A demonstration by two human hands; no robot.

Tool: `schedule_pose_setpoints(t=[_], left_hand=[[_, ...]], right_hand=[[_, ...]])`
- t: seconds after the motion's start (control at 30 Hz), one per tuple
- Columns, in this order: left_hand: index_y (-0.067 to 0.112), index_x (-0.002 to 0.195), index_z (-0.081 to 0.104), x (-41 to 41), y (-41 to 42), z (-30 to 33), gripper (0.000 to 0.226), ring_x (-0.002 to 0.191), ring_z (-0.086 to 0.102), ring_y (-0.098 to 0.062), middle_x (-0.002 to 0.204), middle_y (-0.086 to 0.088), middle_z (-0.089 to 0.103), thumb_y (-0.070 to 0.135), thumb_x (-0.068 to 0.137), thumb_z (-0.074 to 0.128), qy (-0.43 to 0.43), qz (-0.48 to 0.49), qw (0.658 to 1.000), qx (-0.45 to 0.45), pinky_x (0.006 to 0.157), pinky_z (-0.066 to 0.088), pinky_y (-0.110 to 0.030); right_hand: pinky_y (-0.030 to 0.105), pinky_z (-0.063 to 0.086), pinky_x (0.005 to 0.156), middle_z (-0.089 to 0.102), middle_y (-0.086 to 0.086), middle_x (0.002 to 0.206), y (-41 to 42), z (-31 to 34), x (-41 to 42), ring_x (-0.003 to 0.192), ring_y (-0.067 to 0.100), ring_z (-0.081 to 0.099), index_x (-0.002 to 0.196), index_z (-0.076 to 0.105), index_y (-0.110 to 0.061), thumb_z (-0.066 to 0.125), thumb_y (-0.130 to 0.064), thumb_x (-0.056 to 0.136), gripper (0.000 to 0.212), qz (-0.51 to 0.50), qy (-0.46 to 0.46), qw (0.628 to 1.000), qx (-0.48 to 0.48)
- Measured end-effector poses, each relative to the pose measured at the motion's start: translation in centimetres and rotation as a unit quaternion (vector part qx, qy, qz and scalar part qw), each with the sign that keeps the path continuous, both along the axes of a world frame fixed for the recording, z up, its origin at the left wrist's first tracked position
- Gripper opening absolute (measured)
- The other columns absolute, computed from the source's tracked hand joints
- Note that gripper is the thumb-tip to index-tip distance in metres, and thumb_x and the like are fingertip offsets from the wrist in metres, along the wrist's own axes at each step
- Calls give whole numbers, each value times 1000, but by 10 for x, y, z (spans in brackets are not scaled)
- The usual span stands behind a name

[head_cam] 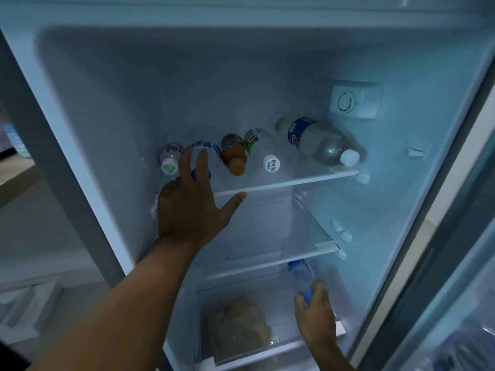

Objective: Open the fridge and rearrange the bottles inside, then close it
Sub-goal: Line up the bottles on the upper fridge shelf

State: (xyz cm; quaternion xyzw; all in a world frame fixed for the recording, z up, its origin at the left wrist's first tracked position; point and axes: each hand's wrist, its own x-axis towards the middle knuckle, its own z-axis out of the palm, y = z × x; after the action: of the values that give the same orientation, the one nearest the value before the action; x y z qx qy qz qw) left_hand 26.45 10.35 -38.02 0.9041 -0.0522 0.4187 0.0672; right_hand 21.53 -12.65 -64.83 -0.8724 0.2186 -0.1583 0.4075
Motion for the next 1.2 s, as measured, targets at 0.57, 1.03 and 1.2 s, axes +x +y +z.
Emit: schedule_pose_setpoints(t=[0.57, 1.03, 1.2], left_hand=[[15, 148, 26, -10, 1, 7, 104, 96, 65, -43, 156, -15, 27, 84, 73, 48, 50, -21, 998, -30, 76, 55, -44], [21, 152, 18, -13, 4, 9, 104, 109, 61, -40, 161, -10, 17, 82, 74, 45, 83, -23, 996, -28, 86, 52, -42], [23, 153, 13, -13, 5, 8, 104, 112, 59, -40, 163, -8, 11, 83, 74, 42, 86, -30, 995, -35, 90, 51, -43]], right_hand=[[26, 36, 61, 60, -2, 75, 3, 277, -54, 66, 17, 51, 84, 63, -15, 66, -29, 83, 14, -106, -454, 882, -70], [20, 38, 64, 56, 6, 81, 27, 355, -61, 71, 13, 48, 88, 62, 2, 61, -13, 91, 16, -152, -648, 743, -71], [16, 36, 62, 58, 15, 84, 26, 350, -49, 71, 8, 44, 94, 64, 4, 61, -11, 92, 15, -156, -638, 752, -58]])
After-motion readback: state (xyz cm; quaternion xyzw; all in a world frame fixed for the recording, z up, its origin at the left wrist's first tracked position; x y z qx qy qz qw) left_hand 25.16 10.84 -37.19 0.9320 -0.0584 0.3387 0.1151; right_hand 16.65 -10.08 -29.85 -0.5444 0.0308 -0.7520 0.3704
